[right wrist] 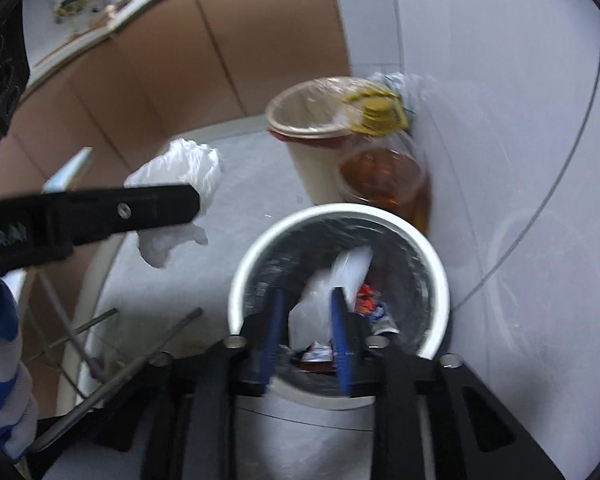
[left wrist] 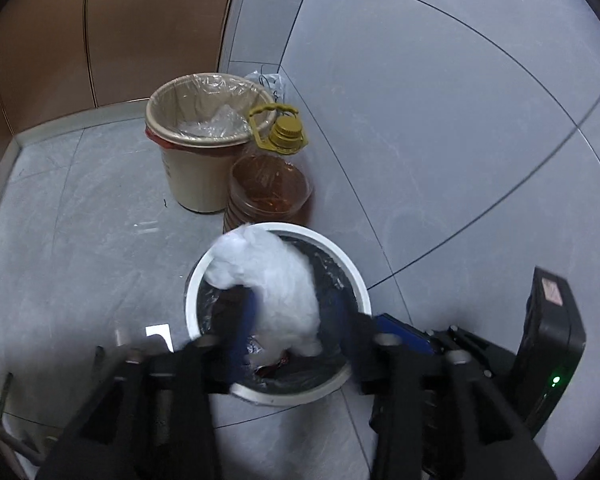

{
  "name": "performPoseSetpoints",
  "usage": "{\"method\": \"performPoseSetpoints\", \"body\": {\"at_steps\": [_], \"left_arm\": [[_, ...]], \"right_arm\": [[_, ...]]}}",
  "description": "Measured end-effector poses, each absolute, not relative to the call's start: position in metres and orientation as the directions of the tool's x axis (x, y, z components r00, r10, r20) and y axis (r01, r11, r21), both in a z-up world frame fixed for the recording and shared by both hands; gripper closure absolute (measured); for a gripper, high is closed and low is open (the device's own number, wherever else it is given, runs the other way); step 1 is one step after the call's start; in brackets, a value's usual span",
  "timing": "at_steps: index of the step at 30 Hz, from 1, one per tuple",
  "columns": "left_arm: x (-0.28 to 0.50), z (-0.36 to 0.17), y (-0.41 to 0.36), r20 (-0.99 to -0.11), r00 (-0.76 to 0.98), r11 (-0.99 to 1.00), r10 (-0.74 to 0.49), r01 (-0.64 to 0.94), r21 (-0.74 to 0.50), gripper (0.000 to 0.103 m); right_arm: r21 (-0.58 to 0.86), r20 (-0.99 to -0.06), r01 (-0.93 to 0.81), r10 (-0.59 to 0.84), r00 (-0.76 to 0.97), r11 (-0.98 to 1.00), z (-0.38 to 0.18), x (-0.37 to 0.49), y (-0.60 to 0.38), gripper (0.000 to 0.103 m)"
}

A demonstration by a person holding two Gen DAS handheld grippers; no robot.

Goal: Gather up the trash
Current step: 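Open both grippers to drop the bags into the bin, then move both tools back over the table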

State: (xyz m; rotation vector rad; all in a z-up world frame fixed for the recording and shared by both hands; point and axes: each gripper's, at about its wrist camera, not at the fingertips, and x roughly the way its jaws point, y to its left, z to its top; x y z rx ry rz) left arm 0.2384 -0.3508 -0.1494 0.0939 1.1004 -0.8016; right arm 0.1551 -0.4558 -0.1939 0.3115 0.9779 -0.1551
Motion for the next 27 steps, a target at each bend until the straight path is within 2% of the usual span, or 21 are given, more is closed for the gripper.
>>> {"method": "performPoseSetpoints", "body": {"at_steps": [6,8,10,14,16,23,27], "left_arm": [[0.23,-0.134,-0.336,-0.793,0.233,0.713,-0.562,0.622,-0.323,0.052],[0.219,-0.122,-0.325,-0.781,0.268,0.717,-0.564,0.628,-0.303,0.052],[0.207,-0.108,-0.311,-0.762,0.325,0.73,-0.56,0.628,-0.269,0.052],[0.183,-0.079,-0.278,-0.707,0.439,0.763,-0.554,0.608,-0.219,0.052],[0.168,-0.061,-0.255,-0.672,0.508,0.788,-0.538,0.587,-0.186,0.052],[0.118,-0.014,-0.173,-0.617,0.632,0.845,-0.469,0.523,-0.108,0.052],[0.088,0.012,-0.121,-0.57,0.713,0.884,-0.409,0.464,-0.054,0.052]], "right_arm": [[0.18,-0.834,0.302,-0.018,0.552,0.936,-0.192,0.142,-0.457,0.05],[0.17,-0.825,0.297,-0.029,0.565,0.94,-0.184,0.137,-0.451,0.046],[0.159,-0.81,0.289,-0.043,0.584,0.944,-0.17,0.129,-0.44,0.034],[0.145,-0.77,0.253,-0.051,0.636,0.957,-0.137,0.114,-0.414,0.024],[0.128,-0.744,0.229,-0.059,0.666,0.965,-0.118,0.107,-0.397,0.02],[0.092,-0.61,0.122,-0.041,0.791,0.988,-0.037,0.07,-0.33,0.017],[0.085,-0.511,0.066,-0.013,0.859,0.994,0.009,0.044,-0.293,0.0]]}}
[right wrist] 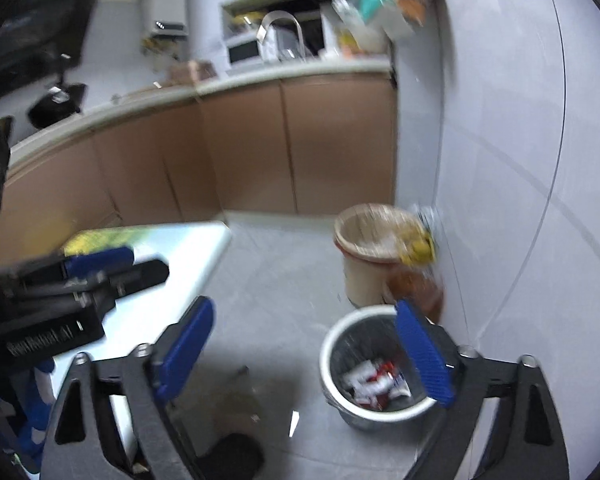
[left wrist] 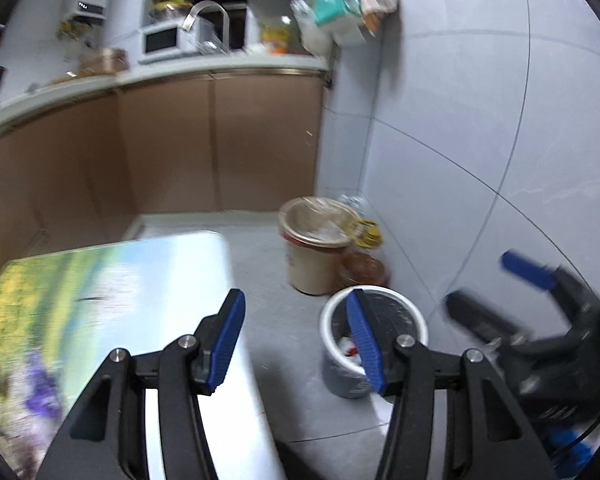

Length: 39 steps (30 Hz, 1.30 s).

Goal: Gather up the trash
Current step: 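Move both tools back over the table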

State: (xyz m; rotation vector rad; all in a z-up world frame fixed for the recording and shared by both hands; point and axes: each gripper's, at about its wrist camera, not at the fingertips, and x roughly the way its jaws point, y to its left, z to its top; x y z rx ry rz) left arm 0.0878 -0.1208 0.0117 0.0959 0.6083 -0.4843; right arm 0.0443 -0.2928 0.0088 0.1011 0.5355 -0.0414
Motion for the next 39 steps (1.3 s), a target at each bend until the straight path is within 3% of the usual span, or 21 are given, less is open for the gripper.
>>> {"method": "performPoseSetpoints", "body": {"at_steps": [8,12,26,39], "left_arm": [[0.038,0.039,-0.021,-0.504,0.817,0.952,-0.28,0.304,-0.036,0.051],[0.015,0.051,0.028,-0.47,0.861,0.98,-0.192,0.196,-0.04,0.038],[-0.061,0.063,0.159,-0.394,0.916,0.996,0.075,-0.089,-0.019,0.038],[-0.086,0.034,0.215,-0.438,0.885,0.979,0.158,-0.199,-0.047,0.038]], "right_arm": [[0.072,-0.406,-0.037,0.064,0.912,0.997,0.065,0.01,-0.233,0.0],[0.092,-0.372,-0.099,0.126,0.92,0.991,0.075,0.0,-0.213,0.0],[0.11,-0.381,-0.234,0.258,0.888,0.966,0.086,-0.024,-0.138,0.0],[0.023,-0.426,-0.256,0.241,0.872,0.967,0.085,-0.03,-0.08,0.0]]}}
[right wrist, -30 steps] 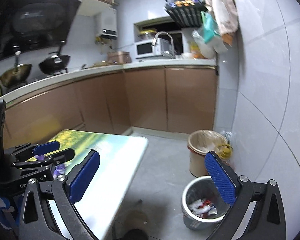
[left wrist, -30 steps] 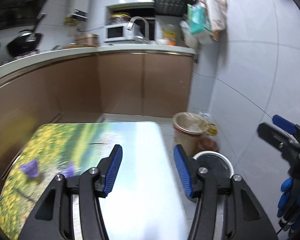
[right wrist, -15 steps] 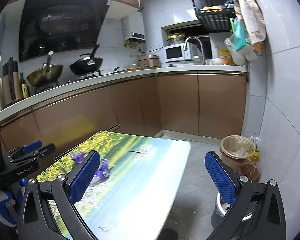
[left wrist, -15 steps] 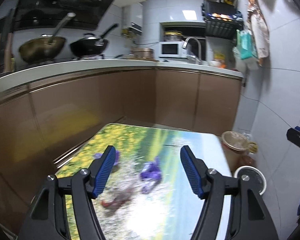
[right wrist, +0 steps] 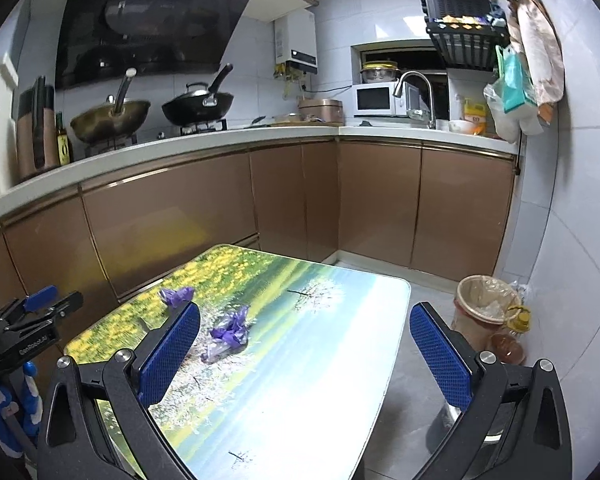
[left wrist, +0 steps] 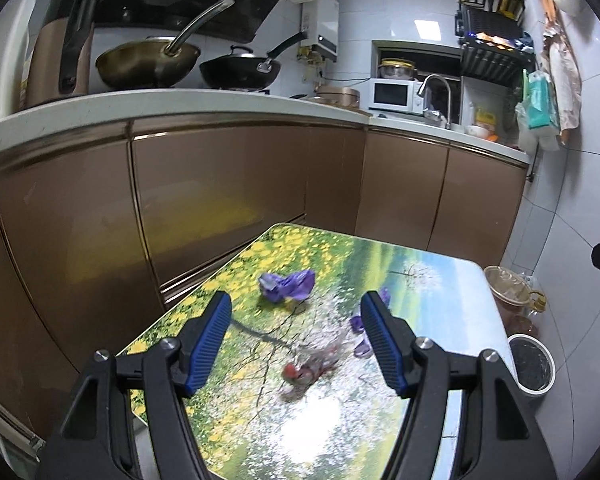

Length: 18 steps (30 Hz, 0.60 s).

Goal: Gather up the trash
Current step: 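Move both tools back over the table, then grasp the red-capped plastic bottle with the left gripper while the right gripper grasps a purple bag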

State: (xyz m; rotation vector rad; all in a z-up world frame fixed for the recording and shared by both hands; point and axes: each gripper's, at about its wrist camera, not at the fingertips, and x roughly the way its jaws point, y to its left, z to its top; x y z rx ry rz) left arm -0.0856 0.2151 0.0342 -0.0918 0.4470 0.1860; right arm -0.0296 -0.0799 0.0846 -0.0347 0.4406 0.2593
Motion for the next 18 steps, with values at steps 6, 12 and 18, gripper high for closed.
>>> {"method": "performPoseSetpoints", "body": {"at_steps": [6,12,18], "left_arm": [[-0.08,0.02,0.226,-0.47,0.867,0.976,0.165,-0.213,-0.051,0.038],[-0.073,0.01,0.235,-0.49,0.857,0.976,0.159,-0.212,-0.054,0.038],[-0.066,0.006,0.244,-0.49,0.863,0.98,0.121,-0.181,-0.078,0.038]], "right_arm": [[-0.04,-0.437,-0.221,0.182,0.881,0.974,0.083,-0.03,-0.068,0.0],[-0.067,-0.443,-0.221,0.17,0.88,0.973,0.082,-0.025,-0.058,0.0],[-0.061,-0.452,-0.231,0.18,0.874,0.971,0.08,-0.016,-0.053,0.0]]}}
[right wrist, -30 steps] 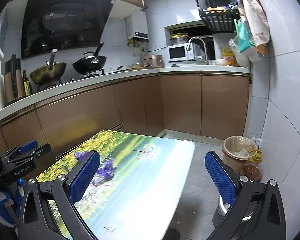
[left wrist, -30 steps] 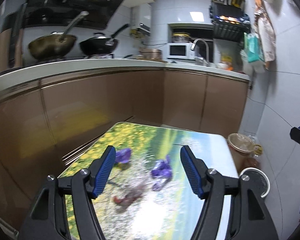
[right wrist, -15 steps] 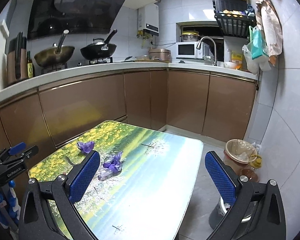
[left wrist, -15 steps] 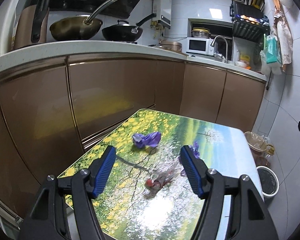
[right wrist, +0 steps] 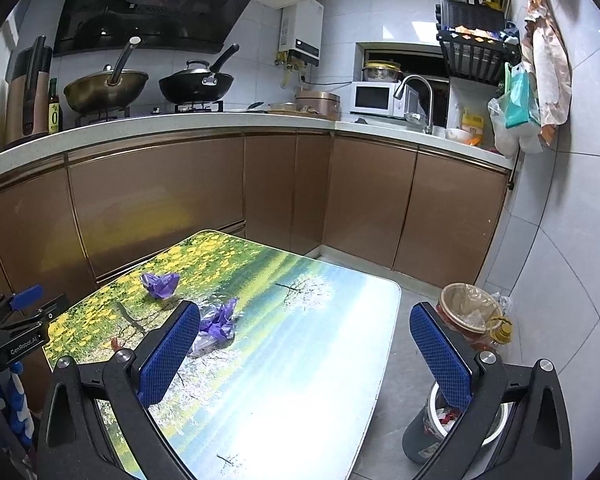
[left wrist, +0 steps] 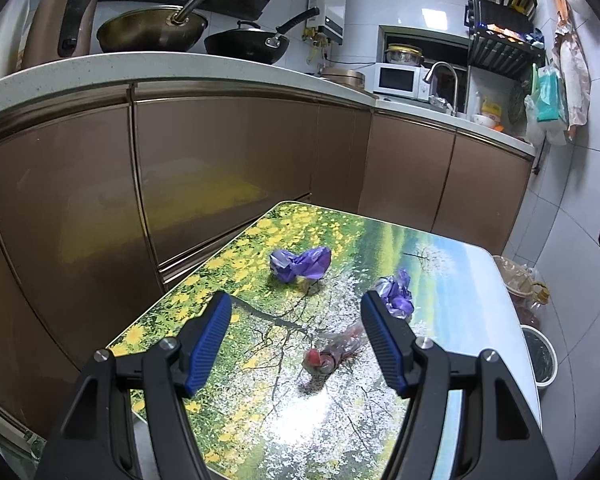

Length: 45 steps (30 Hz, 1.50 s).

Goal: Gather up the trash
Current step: 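Grasp the red-capped plastic bottle with the left gripper while the right gripper grasps a purple bag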

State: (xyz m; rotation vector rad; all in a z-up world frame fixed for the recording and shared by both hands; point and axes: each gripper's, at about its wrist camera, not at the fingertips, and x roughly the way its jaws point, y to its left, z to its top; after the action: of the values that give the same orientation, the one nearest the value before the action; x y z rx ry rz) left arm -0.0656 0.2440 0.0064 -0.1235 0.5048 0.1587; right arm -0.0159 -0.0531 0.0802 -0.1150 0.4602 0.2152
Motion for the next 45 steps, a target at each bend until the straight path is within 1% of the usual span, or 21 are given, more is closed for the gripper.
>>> {"method": "performPoseSetpoints", "body": {"at_steps": [1,3,8,12,17,19,20,22,24,27,29,30,33,36,38,40,41,42,45], "left_arm": [[-0.064,0.005,0.245,-0.491,0.864,0.981,0.113,-0.175,-0.082,0.037],[-0.062,0.001,0.249,-0.493,0.864,0.981,0.102,-0.17,-0.093,0.031],[-0.054,-0.011,0.257,-0.5,0.864,0.984,0.068,-0.142,-0.111,0.03],[-0.045,-0.027,0.255,-0.513,0.858,0.989,0.021,-0.094,-0.116,0.03],[-0.022,-0.055,0.247,-0.583,0.811,0.994,-0.055,-0.01,-0.108,0.03],[-0.01,-0.068,0.246,-0.624,0.777,0.993,-0.082,0.011,-0.118,0.031],[-0.003,-0.075,0.245,-0.643,0.761,0.992,-0.093,0.019,-0.122,0.031],[0.006,-0.087,0.244,-0.671,0.733,0.991,-0.109,0.031,-0.127,0.036],[0.017,-0.099,0.243,-0.702,0.701,0.99,-0.126,0.041,-0.136,0.046],[0.029,-0.114,0.244,-0.736,0.659,0.985,-0.158,0.049,-0.167,0.058],[0.035,-0.121,0.245,-0.752,0.638,0.983,-0.165,0.046,-0.177,0.062],[0.037,-0.123,0.245,-0.758,0.629,0.982,-0.17,0.047,-0.182,0.066],[0.04,-0.127,0.244,-0.764,0.617,0.979,-0.189,0.057,-0.197,0.078],[0.041,-0.126,0.243,-0.766,0.615,0.98,-0.186,0.059,-0.191,0.081],[0.041,-0.126,0.242,-0.767,0.615,0.981,-0.181,0.058,-0.184,0.082],[0.04,-0.125,0.242,-0.766,0.617,0.981,-0.18,0.05,-0.19,0.083],[0.039,-0.124,0.242,-0.766,0.619,0.981,-0.176,0.043,-0.19,0.083],[0.04,-0.124,0.243,-0.764,0.622,0.981,-0.172,0.04,-0.188,0.083],[0.037,-0.119,0.242,-0.758,0.633,0.983,-0.154,0.017,-0.185,0.084]], "right_arm": [[-0.056,-0.453,-0.233,0.183,0.873,0.971,0.079,-0.014,-0.053,0.0],[-0.043,-0.456,-0.234,0.189,0.869,0.971,0.078,-0.009,-0.052,0.0],[0.004,-0.478,-0.245,0.217,0.851,0.97,0.068,0.01,-0.05,0.0],[0.03,-0.519,-0.265,0.241,0.82,0.964,0.05,0.031,-0.041,0.0],[0.074,-0.583,-0.304,0.289,0.759,0.95,0.02,0.06,-0.023,0.001],[0.095,-0.613,-0.327,0.314,0.725,0.94,0.008,0.072,-0.014,0.003],[0.108,-0.633,-0.342,0.33,0.701,0.933,-0.001,0.08,-0.008,0.005],[0.123,-0.667,-0.362,0.347,0.659,0.924,-0.016,0.094,0.004,0.013],[0.133,-0.698,-0.388,0.364,0.616,0.912,-0.032,0.107,0.017,0.017],[0.163,-0.741,-0.426,0.395,0.542,0.89,-0.058,0.131,0.038,0.022],[0.17,-0.762,-0.433,0.397,0.512,0.885,-0.071,0.142,0.048,0.025],[0.177,-0.769,-0.435,0.4,0.498,0.883,-0.077,0.148,0.051,0.028],[0.194,-0.788,-0.438,0.406,0.463,0.878,-0.094,0.164,0.064,0.03],[0.222,-0.801,-0.438,0.419,0.427,0.871,-0.108,0.176,0.071,0.033],[0.231,-0.809,-0.441,0.423,0.408,0.867,-0.114,0.18,0.075,0.038],[0.252,-0.808,-0.44,0.438,0.394,0.862,-0.119,0.182,0.075,0.052],[0.254,-0.807,-0.441,0.44,0.394,0.861,-0.119,0.182,0.074,0.055],[0.268,-0.806,-0.441,0.45,0.385,0.857,-0.119,0.181,0.072,0.066],[0.28,-0.802,-0.443,0.462,0.379,0.851,-0.118,0.177,0.063,0.067]]}}
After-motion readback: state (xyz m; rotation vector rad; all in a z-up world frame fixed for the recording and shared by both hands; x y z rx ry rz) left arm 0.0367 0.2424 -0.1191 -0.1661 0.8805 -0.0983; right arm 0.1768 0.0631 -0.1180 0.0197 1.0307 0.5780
